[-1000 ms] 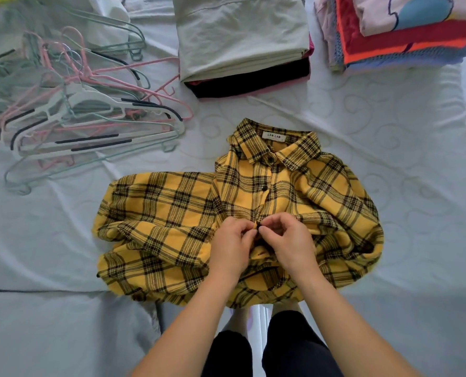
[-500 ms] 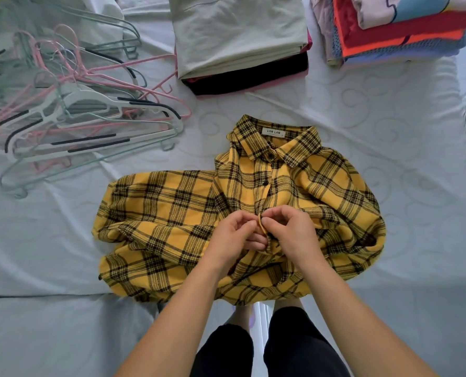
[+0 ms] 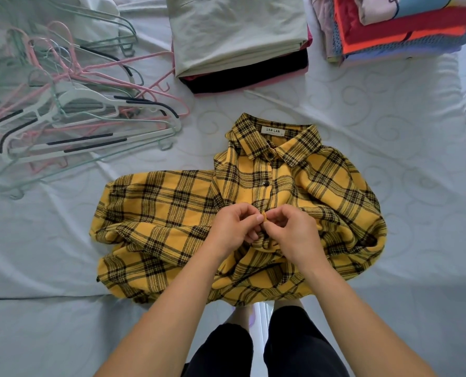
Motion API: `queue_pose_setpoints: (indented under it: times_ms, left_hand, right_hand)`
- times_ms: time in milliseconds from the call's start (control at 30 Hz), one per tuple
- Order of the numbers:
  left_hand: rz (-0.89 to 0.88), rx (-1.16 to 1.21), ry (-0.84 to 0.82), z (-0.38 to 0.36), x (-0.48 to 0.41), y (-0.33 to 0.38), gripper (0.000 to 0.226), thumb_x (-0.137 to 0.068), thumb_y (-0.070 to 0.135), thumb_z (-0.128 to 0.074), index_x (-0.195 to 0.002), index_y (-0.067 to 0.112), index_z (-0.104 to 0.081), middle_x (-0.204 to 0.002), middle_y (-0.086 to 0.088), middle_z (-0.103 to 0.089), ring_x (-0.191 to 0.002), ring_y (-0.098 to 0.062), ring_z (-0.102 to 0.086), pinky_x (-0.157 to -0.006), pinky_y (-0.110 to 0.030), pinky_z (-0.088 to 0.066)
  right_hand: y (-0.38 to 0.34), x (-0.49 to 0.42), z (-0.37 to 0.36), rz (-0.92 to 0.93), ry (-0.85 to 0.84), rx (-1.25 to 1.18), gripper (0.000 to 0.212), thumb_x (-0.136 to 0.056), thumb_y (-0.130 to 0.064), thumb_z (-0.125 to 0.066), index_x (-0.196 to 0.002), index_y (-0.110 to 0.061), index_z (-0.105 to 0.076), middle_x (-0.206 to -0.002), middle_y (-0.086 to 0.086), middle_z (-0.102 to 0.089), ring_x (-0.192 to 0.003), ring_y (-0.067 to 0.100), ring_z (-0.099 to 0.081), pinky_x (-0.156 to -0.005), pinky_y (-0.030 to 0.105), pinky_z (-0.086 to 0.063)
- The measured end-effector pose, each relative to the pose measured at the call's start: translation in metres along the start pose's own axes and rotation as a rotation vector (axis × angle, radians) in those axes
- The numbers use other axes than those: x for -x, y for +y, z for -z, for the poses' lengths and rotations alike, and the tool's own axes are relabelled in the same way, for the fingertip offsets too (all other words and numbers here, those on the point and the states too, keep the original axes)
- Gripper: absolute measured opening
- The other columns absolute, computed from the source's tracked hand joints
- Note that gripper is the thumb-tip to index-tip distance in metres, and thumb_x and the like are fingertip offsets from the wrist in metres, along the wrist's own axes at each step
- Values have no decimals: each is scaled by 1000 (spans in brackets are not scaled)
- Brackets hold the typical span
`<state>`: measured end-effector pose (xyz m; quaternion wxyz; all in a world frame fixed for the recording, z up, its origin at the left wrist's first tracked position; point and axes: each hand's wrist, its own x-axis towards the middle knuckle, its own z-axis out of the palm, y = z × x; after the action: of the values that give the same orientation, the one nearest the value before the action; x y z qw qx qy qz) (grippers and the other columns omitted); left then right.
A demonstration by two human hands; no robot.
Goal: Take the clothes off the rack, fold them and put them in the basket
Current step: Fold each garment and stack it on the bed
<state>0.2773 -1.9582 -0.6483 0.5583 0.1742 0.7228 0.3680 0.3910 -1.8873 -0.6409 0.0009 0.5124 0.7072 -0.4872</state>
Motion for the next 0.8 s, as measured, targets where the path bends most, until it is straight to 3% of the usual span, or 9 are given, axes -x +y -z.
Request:
queue_pose_setpoints:
  times_ms: [233, 367, 500, 567, 667, 733, 800]
  left_hand:
    - [-81, -137, 15, -5, -6, -2, 13, -92, 14, -56, -80, 17, -60, -63, 0, -59, -46, -1, -52, -49, -16, -46]
    - [-8, -56, -20, -6, -12, 4, 13, -94, 14, -52, -90, 6, -61, -64, 0, -58, -45, -4, -52, -48, -16, -46]
    - [-21, -54, -54, -4, -14, 4, 10, -94, 12, -52, -86, 11, -58, -67, 1, -60, -50, -5, -54, -52, -17, -48]
    - [-140, -246, -50, -3, -15, 2, 7, -92, 13, -55, -86, 16, -58, -71, 8, -59, -55, 1, -55, -57, -16, -48]
    - [-523, -656, 32, -3, -17, 3, 8, -90, 17, -55, -90, 13, -62, -78, 9, -58, -67, -5, -55, -62, -20, -49]
    - [-770, -865, 44, -4, -25, 4, 18, -89, 18, -48, -88, 10, -65, -75, 2, -61, -64, -13, -57, -53, -25, -51]
    - [-872, -928, 58, -6, -35, 6, 20, -87, 15, -48, -83, 9, -66, -71, 0, -61, -59, -13, -56, -48, -24, -49]
  right_hand:
    - [5, -10, 8, -56, -27, -33, 13, -83, -17, -68, -95, -14, -65, -78, -7, -64, -73, 7, -60, -68, 19, -50]
    - [1, -9, 10, 125, 14, 191, 8, -86, -21, -64, -87, -13, -67, -73, -9, -60, -70, 11, -58, -67, 28, -50]
    - [1, -16, 15, 224, -13, 304, 7, -84, -21, -63, -82, -16, -66, -74, -7, -59, -69, 12, -55, -63, 29, -47]
    - [2, -23, 19, 191, -77, 272, 5, -83, -19, -63, -80, -16, -66, -72, -8, -58, -68, 12, -54, -63, 28, -46]
    - [8, -37, 27, -147, -259, -93, 8, -81, -11, -63, -73, -12, -65, -66, -5, -57, -61, 11, -50, -58, 26, -44]
    - [11, -44, 32, -397, -357, -379, 14, -82, -6, -61, -69, -12, -64, -63, -2, -54, -59, 10, -46, -58, 23, -40]
    - [12, -49, 35, -459, -364, -473, 15, -83, -6, -61, -70, -13, -64, -62, -3, -54, -58, 9, -46, -58, 23, -39]
